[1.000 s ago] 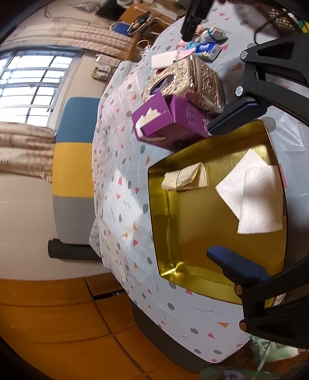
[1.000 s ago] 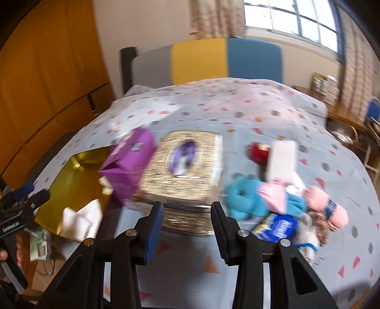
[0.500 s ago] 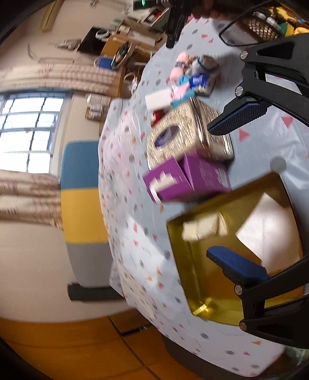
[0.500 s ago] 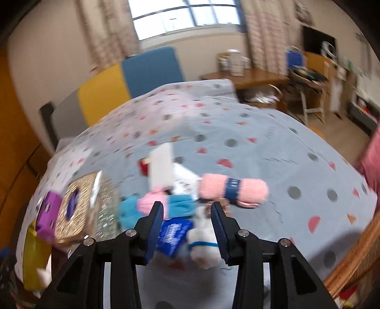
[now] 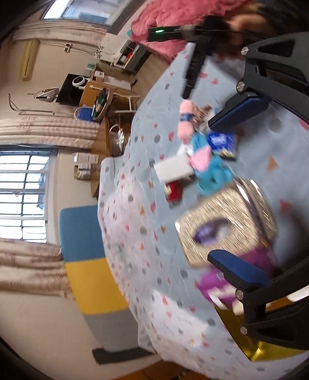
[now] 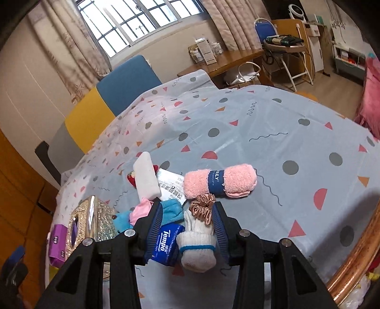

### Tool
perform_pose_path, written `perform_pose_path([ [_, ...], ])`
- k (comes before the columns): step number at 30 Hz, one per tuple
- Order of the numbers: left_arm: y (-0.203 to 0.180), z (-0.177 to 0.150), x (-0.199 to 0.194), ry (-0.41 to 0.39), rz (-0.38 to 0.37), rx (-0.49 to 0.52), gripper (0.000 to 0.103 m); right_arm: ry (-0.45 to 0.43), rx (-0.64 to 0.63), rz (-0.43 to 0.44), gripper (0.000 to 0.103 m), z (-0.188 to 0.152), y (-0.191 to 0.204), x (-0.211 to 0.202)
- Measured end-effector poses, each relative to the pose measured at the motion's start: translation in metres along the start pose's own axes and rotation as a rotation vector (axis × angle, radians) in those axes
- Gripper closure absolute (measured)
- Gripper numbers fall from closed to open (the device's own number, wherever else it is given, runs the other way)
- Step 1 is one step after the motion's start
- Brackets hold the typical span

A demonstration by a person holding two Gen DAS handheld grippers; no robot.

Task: Organize soft objects
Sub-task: 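Move the right tool back and grasp the white knit sock, then grasp the white sponge block with the left tool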

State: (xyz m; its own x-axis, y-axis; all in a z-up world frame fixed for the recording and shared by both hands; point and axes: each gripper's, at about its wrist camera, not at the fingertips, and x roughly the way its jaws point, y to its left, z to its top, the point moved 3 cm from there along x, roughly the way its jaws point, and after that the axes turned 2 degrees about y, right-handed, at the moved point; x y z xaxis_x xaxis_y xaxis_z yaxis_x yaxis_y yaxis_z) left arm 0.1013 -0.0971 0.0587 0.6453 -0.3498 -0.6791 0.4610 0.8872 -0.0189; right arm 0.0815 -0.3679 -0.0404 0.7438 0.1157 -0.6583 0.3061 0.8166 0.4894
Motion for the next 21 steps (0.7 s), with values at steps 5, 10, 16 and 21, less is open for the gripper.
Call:
perform_pose_path([
  [5, -0.027, 0.04, 0.071, 0.152, -0.064, -0.06, 0.004, 0.006, 0.042, 0.044, 0.058, 0.001, -0.008, 0.001],
  [10, -0.042, 0.064, 0.14, 0.215, -0.033, -0.094, 0.005, 0.009, 0.038, 0.08, 0.054, 0.0, -0.006, 0.001],
  [16, -0.034, 0.065, 0.215, 0.331, -0.009, -0.169, 0.001, 0.027, 0.046, 0.132, 0.053, 0.0, -0.007, 0.005],
  [21, -0.028, 0.063, 0.247, 0.367, -0.002, -0.24, 0.0, 0.035, 0.057, 0.157, 0.052, 0.0, -0.008, 0.007],
])
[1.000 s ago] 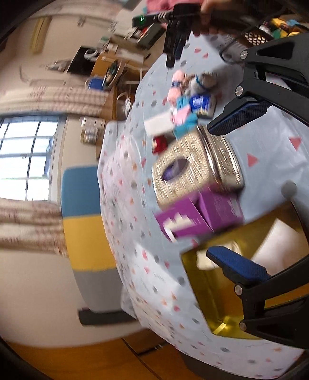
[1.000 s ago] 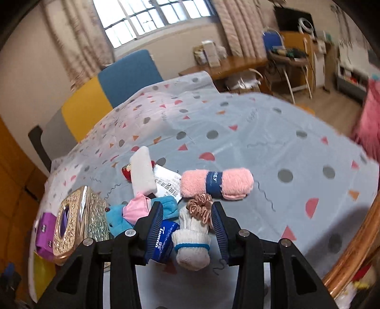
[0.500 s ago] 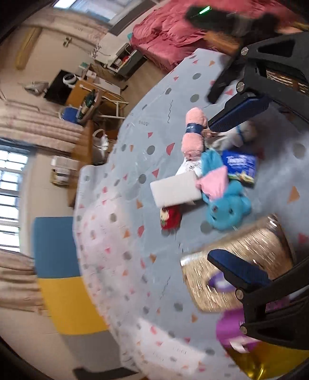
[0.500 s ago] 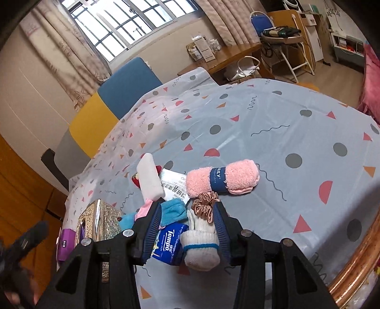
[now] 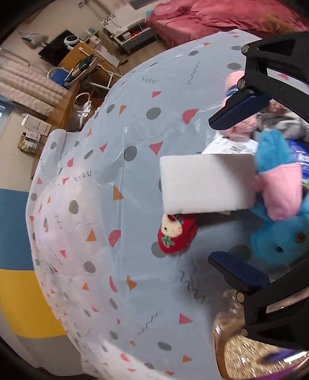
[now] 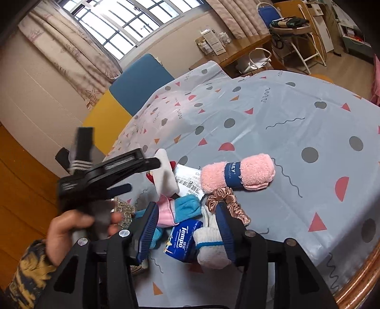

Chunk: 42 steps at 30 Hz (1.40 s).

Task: Organize soft objects
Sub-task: 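Grasp the white sponge block with the left tool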

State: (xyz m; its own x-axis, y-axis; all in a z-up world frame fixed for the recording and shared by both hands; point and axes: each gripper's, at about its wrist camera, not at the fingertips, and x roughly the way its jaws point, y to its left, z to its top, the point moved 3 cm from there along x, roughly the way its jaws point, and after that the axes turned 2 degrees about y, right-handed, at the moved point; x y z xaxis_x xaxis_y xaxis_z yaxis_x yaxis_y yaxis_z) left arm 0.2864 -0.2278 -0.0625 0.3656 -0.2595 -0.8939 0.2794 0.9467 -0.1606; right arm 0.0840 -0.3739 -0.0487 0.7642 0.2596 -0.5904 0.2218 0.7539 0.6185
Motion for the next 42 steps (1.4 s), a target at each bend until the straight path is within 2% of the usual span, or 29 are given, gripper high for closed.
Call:
perform_pose_path([
  [4, -0.005, 0.003, 0.011, -0.006, -0.018, -0.004, 0.004, 0.002, 0.019, 0.011, 0.052, 0.001, -0.003, 0.0],
  [5, -0.007, 0.004, 0.013, -0.006, -0.013, 0.005, 0.021, 0.002, 0.021, 0.013, 0.051, 0.001, -0.003, 0.0],
  [6, -0.008, 0.004, 0.016, 0.005, -0.015, 0.014, 0.048, 0.003, 0.022, 0.012, 0.051, 0.001, -0.003, 0.001],
  [8, -0.009, 0.002, 0.021, 0.029, -0.028, 0.026, 0.047, 0.0, 0.021, 0.009, 0.051, 0.001, -0.003, 0.0],
  [11, -0.011, -0.003, 0.012, -0.002, -0.05, 0.053, 0.048, -0.006, 0.022, 0.003, 0.051, 0.002, -0.003, 0.0],
  [21, -0.008, -0.025, -0.079, -0.205, -0.103, 0.097, 0.048, 0.03, 0.125, -0.019, 0.051, 0.003, -0.02, 0.006],
  [27, -0.006, -0.051, -0.124, -0.271, -0.167, 0.129, 0.048, 0.155, 0.141, -0.105, 0.051, 0.0, -0.025, 0.027],
  [30, 0.0, -0.067, -0.138, -0.282, -0.168, 0.14, 0.048, 0.249, 0.116, -0.158, 0.051, -0.004, -0.024, 0.042],
  [34, 0.011, -0.086, -0.15, -0.285, -0.173, 0.129, 0.048, 0.326, 0.117, -0.195, 0.051, -0.008, -0.023, 0.059],
  [42, 0.029, -0.111, -0.17, -0.303, -0.19, 0.114, 0.048, 0.435, 0.08, -0.303, 0.051, -0.017, -0.018, 0.096],
])
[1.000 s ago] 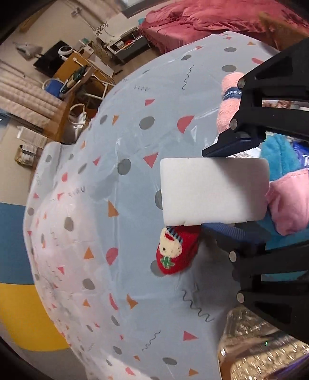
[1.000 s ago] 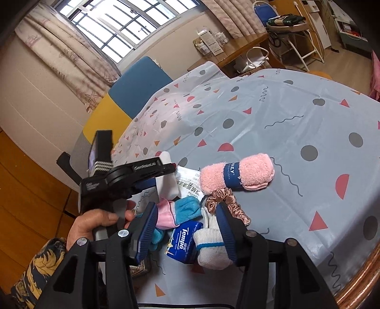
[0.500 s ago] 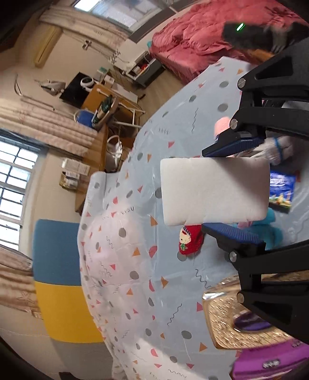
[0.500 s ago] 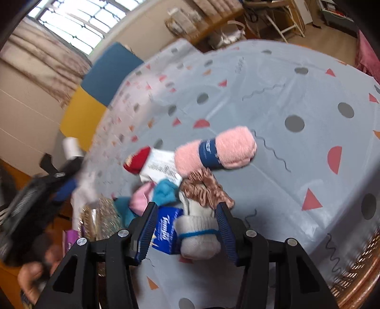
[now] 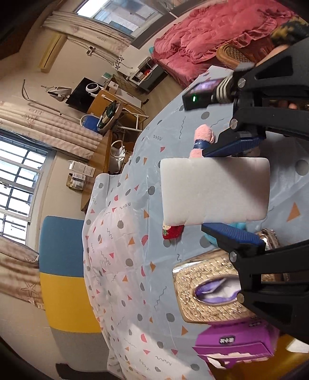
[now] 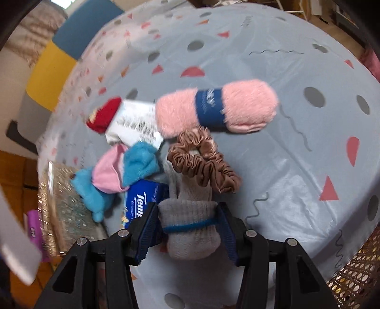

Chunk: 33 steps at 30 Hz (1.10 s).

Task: Organize soft objects
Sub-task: 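Grasp the white sponge block with the left tool, then carry the sponge block into the gold tray and open the left tool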

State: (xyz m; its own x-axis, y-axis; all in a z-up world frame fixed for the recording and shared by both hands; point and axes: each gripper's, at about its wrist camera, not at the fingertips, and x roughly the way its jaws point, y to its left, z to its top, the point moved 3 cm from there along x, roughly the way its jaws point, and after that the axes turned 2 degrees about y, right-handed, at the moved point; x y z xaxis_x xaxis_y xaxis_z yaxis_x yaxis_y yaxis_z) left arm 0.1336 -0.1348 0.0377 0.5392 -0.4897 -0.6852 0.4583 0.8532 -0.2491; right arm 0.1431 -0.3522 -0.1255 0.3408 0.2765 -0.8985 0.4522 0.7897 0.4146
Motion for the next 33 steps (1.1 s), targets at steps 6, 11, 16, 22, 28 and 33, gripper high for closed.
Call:
perform_pose_path([
  [6, 0.009, -0.003, -0.025, -0.037, -0.015, -0.007, 0.048, 0.037, -0.084, -0.083, 0.058, 0.001, 0.015, 0.022],
  [11, 0.033, 0.008, -0.045, -0.076, 0.016, -0.038, 0.048, 0.031, -0.122, -0.118, 0.058, -0.001, 0.02, 0.025],
  [16, 0.082, 0.029, -0.077, -0.154, 0.093, -0.113, 0.048, 0.015, -0.171, -0.144, 0.057, -0.008, 0.032, 0.029],
  [22, 0.173, 0.025, -0.118, -0.222, 0.253, -0.242, 0.047, -0.003, -0.232, -0.174, 0.057, -0.015, 0.04, 0.03],
  [28, 0.277, -0.035, -0.126, -0.146, 0.388, -0.467, 0.047, -0.009, -0.232, -0.172, 0.057, -0.023, 0.047, 0.031],
  [33, 0.33, -0.095, -0.11, -0.05, 0.452, -0.621, 0.047, -0.019, -0.24, -0.182, 0.056, -0.023, 0.047, 0.031],
])
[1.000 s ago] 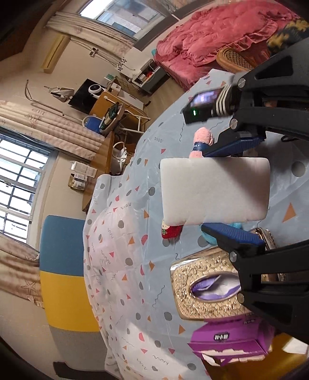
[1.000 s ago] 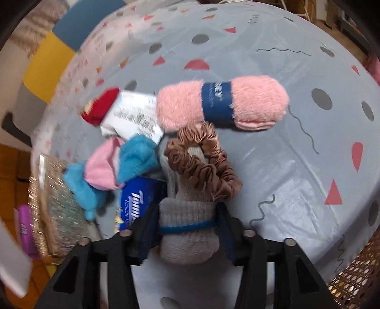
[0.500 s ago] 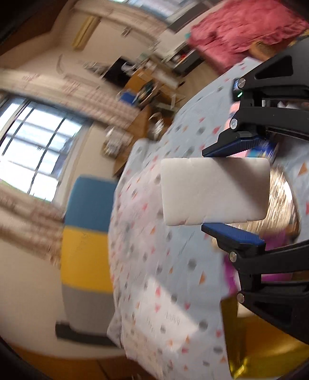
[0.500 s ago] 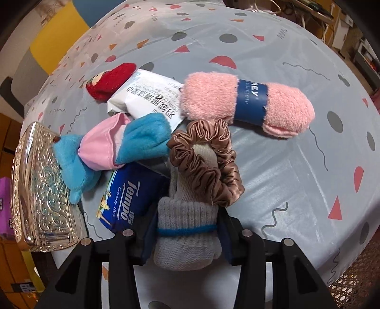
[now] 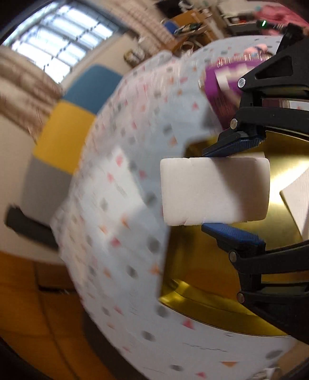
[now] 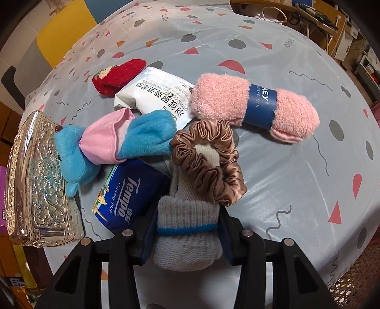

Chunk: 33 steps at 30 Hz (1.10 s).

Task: Organize soft objects
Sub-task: 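Carry the sponge block into the gold tray and open the left tool, then carry the white knit sock to the gold tray and open the right tool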

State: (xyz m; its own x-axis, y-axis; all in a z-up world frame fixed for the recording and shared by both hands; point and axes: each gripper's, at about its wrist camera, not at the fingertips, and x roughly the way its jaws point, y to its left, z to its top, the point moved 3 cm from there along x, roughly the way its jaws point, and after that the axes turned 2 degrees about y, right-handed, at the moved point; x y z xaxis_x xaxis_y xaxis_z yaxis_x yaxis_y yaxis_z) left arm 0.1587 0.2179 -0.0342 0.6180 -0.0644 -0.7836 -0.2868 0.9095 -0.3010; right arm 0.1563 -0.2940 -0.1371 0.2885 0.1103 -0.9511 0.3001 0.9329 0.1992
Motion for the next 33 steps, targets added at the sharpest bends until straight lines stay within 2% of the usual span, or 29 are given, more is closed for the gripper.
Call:
perform_pose_path([
  [3, 0.017, -0.011, 0.015, 0.033, 0.016, -0.029, 0.047, -0.007, -0.029, -0.021, 0.055, -0.003, 0.004, -0.002],
  [8, 0.007, -0.014, 0.039, 0.066, 0.008, 0.015, 0.046, 0.0, -0.095, -0.06, 0.052, -0.011, 0.018, 0.001],
  [11, -0.002, -0.011, 0.053, 0.096, 0.008, 0.032, 0.034, -0.012, -0.126, -0.092, 0.052, -0.016, 0.025, 0.0],
  [14, -0.001, -0.011, 0.054, 0.109, 0.004, 0.007, 0.025, -0.018, -0.104, -0.075, 0.052, -0.019, 0.025, -0.002],
  [20, -0.003, -0.023, 0.019, 0.025, 0.031, 0.023, 0.02, -0.023, -0.111, -0.08, 0.052, -0.017, 0.025, -0.002],
  [27, -0.02, -0.058, -0.03, -0.09, 0.051, 0.111, 0.017, -0.044, -0.115, -0.086, 0.052, -0.021, 0.026, 0.0],
  [30, -0.023, -0.072, -0.042, -0.113, 0.065, 0.131, 0.01, -0.047, -0.114, -0.083, 0.052, -0.022, 0.026, 0.0],
  [33, -0.026, -0.085, -0.051, -0.122, 0.068, 0.149, 0.01, -0.051, -0.117, -0.079, 0.052, -0.024, 0.026, -0.002],
])
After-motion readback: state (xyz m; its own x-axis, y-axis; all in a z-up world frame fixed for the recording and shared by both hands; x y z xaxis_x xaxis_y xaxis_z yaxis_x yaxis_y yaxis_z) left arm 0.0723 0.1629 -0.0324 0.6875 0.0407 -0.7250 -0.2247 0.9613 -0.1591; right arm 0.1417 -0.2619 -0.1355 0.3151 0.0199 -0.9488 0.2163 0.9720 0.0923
